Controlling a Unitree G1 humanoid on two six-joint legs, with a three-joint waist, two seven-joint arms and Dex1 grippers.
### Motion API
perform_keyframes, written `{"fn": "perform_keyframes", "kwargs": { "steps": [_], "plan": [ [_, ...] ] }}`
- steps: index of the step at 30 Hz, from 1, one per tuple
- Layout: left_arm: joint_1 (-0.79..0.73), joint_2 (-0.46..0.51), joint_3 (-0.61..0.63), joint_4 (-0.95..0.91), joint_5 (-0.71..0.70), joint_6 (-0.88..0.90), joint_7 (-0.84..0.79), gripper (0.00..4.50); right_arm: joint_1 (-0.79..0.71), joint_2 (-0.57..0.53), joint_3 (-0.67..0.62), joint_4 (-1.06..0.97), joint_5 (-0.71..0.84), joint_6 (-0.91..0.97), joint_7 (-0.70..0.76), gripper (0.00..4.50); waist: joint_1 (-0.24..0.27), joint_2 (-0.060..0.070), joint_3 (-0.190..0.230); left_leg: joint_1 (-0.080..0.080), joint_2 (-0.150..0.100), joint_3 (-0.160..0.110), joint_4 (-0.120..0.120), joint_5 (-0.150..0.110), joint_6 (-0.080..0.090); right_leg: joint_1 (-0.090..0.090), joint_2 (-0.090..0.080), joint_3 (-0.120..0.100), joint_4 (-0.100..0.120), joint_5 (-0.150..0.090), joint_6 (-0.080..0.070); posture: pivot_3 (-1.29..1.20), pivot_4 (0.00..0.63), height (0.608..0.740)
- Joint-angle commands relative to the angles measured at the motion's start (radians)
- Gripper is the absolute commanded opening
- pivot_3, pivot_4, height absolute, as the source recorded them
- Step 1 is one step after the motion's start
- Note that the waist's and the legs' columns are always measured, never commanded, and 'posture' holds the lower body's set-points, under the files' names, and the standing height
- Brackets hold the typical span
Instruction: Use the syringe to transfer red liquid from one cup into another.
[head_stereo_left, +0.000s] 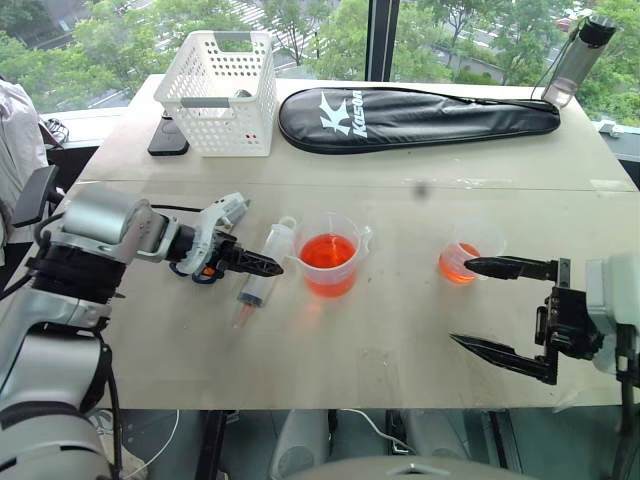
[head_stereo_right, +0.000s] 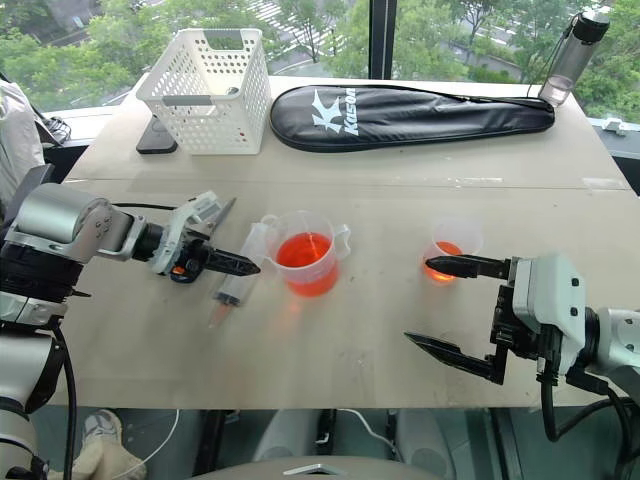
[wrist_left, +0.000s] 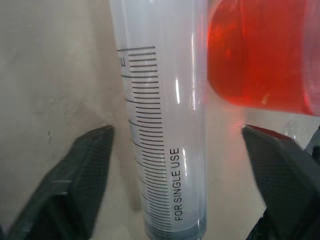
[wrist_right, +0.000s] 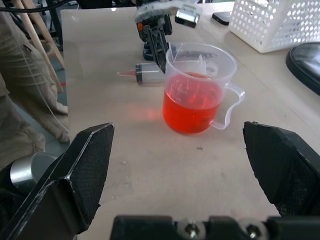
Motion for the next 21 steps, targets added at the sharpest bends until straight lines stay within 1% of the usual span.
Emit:
{"fn": "perform_keyframes", "kwargs": {
  "steps": [1,3,4,5,6,7,9,12,13,14,15,17,19,21],
  "plan": [
    [0.079,-0.005,0.224,-0.140,-0.044,0.012,0.079,4.44,0.057,0.033,-0.059,-0.007,-0.050,-0.038,-0.012,4.50,-0.001,0.000,0.000,0.000,0.000,0.000,0.000,0.000,0.000,0.000,0.000,0.000,0.000,0.000,0.000,0.00,0.150,0.724],
    [0.143,-0.017,0.315,-0.225,-0.060,-0.023,0.109,4.44,0.082,0.049,-0.072,-0.007,-0.068,-0.050,-0.017,4.50,-0.003,0.000,0.000,0.000,0.000,0.000,0.000,0.001,-0.001,0.000,-0.001,0.000,0.000,0.000,0.000,0.00,0.150,0.724],
    [0.200,-0.093,0.459,-0.314,-0.072,-0.120,0.173,4.44,0.113,0.061,-0.095,-0.003,-0.091,-0.058,-0.016,4.50,-0.003,0.000,-0.001,0.000,0.001,0.001,0.000,0.001,-0.002,0.000,-0.001,0.000,0.000,0.000,0.000,0.00,0.150,0.724],
    [0.250,-0.164,0.584,-0.397,-0.108,-0.204,0.196,4.44,0.143,0.070,-0.118,0.002,-0.109,-0.065,-0.009,4.50,0.000,0.001,-0.001,0.000,0.001,0.000,0.000,0.001,-0.002,0.001,-0.001,0.000,0.000,0.000,0.000,0.00,0.150,0.724],
    [0.303,-0.192,0.663,-0.467,-0.139,-0.216,0.206,4.44,0.173,0.081,-0.144,0.011,-0.125,-0.074,0.002,4.50,0.003,0.001,-0.002,0.001,0.001,0.001,0.000,0.001,-0.002,0.001,-0.002,0.000,0.000,0.000,0.000,0.00,0.150,0.724],
    [0.360,-0.220,0.717,-0.535,-0.153,-0.270,0.200,4.44,0.199,0.091,-0.170,0.027,-0.141,-0.084,0.015,4.50,0.002,0.000,-0.002,0.001,0.001,0.000,0.001,0.001,-0.002,0.002,-0.003,-0.001,0.000,0.000,0.000,0.00,0.150,0.724],
    [0.423,-0.245,0.761,-0.596,-0.191,-0.261,0.222,4.44,0.239,0.100,-0.211,0.057,-0.163,-0.105,0.047,4.50,0.002,-0.001,-0.003,0.001,0.001,0.000,0.001,0.001,-0.002,0.003,-0.003,-0.001,-0.001,0.000,0.000,0.00,0.150,0.724],
    [0.557,-0.269,0.815,-0.674,-0.176,-0.404,0.200,4.44,0.300,0.108,-0.296,0.117,-0.175,-0.131,0.109,4.50,0.001,0.001,-0.004,0.005,0.001,0.001,0.001,0.001,-0.002,0.006,-0.003,0.000,-0.001,0.000,0.000,0.00,0.150,0.724],
    [0.611,-0.264,0.835,-0.688,-0.170,-0.440,0.184,4.44,0.320,0.110,-0.325,0.139,-0.179,-0.139,0.132,4.50,0.000,0.001,-0.004,0.011,0.001,0.001,0.000,0.000,-0.002,0.011,-0.003,0.000,-0.002,0.000,-0.001,0.00,0.150,0.724],
    [0.679,-0.254,0.861,-0.700,-0.161,-0.473,0.158,4.44,0.342,0.111,-0.357,0.164,-0.183,-0.146,0.157,4.50,-0.001,0.001,-0.004,0.018,0.001,0.002,-0.003,-0.002,0.003,0.017,-0.004,0.000,-0.003,0.000,-0.001,0.00,0.150,0.724],
    [0.732,-0.246,0.882,-0.707,-0.162,-0.496,0.142,4.44,0.361,0.113,-0.379,0.183,-0.187,-0.153,0.178,4.50,-0.001,0.001,-0.004,0.020,0.001,0.003,-0.006,-0.003,0.003,0.018,-0.004,0.001,-0.003,-0.001,-0.001,0.00,0.150,0.724],
    [0.831,-0.226,0.917,-0.710,-0.161,-0.537,0.103,4.44,0.401,0.117,-0.413,0.220,-0.205,-0.175,0.221,4.50,0.001,0.000,-0.004,0.023,0.001,0.004,-0.009,-0.003,0.003,0.019,-0.004,0.002,-0.003,-0.001,-0.002,0.00,0.150,0.724],
    [0.909,-0.209,0.938,-0.699,-0.152,-0.580,0.071,4.44,0.426,0.122,-0.432,0.245,-0.220,-0.194,0.247,4.50,0.002,0.000,-0.004,0.024,0.001,0.004,-0.010,-0.003,0.003,0.019,-0.005,0.002,-0.003,-0.004,-0.007,0.00,0.150,0.724],
    [1.009,-0.198,0.954,-0.676,-0.113,-0.652,0.017,4.44,0.448,0.127,-0.450,0.269,-0.228,-0.203,0.266,4.50,0.001,0.003,-0.006,0.024,0.001,0.004,-0.010,-0.003,0.003,0.019,-0.005,0.002,-0.003,-0.004,-0.007,0.00,0.150,0.724]
  ]
}}
